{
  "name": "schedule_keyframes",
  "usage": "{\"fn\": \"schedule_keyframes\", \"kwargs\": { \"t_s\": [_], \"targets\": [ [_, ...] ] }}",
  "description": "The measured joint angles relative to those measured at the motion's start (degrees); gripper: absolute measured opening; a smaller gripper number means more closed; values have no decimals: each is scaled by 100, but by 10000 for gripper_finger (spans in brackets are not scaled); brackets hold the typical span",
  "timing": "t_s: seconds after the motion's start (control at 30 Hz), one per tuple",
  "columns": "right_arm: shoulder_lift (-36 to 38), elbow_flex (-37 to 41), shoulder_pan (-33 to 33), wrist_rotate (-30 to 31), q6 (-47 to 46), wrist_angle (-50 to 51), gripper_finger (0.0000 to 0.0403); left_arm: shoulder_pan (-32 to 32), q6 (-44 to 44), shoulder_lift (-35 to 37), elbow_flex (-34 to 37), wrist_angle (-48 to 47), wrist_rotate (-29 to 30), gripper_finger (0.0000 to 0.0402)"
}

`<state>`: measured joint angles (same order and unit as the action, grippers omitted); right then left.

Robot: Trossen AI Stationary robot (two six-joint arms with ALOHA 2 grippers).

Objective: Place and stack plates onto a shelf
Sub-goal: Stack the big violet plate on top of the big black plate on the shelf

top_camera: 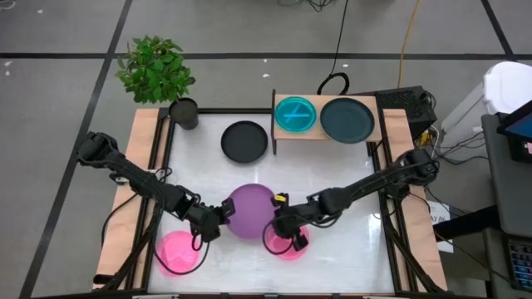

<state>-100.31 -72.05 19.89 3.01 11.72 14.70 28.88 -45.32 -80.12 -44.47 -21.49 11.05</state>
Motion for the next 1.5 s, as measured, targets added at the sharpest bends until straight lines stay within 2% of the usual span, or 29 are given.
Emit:
{"fn": "schedule_keyframes", "kwargs": {
  "t_s": [0.2, 0.47, 0.6, 0.7, 0.8, 0.93, 1.03, 1.13, 1.2, 1.33, 1.4, 1.5],
  "targets": [
    [-134, 0, -123, -173, 343, 43, 89, 0, 0, -2, 0, -26, -6, 11],
    [-147, 0, -110, -318, 1017, 44, 12, -4, -116, -2, 0, 95, 2, 18],
    [-147, 0, -106, -331, 1066, 53, 8, -56, -14, -2, 0, 215, 30, 21],
    [-140, 7, -102, -332, 1052, 136, 4, -74, 137, -9, 7, 439, 296, 28],
    [-144, 7, -95, -205, 941, 86, 1, -58, -5, -8, 7, 652, 484, 61],
    [-133, 2, -135, 76, 820, 88, 0, -45, 176, -2, -16, 953, 592, 137],
    [-25, 7, -115, 155, 749, 282, 0, -22, 256, -5, -11, 1278, 634, 196],
    [275, 7, -41, 473, 564, 813, 0, 122, 414, -4, -10, 1724, 1048, 240],
    [559, 4, -4, 618, 399, 1173, 0, 209, 457, -4, -9, 2125, 1424, 255],
    [1155, 4, 87, 683, -39, 1895, 0, 425, 471, -4, -9, 3184, 2058, 261],
    [1442, 4, 150, 852, -217, 2257, 0, 480, 671, -2, -11, 3653, 2165, 261],
    [1853, 4, 193, 1184, -407, 2672, 0, 459, 1099, -2, -9, 3842, 2202, 262]
  ]
}}
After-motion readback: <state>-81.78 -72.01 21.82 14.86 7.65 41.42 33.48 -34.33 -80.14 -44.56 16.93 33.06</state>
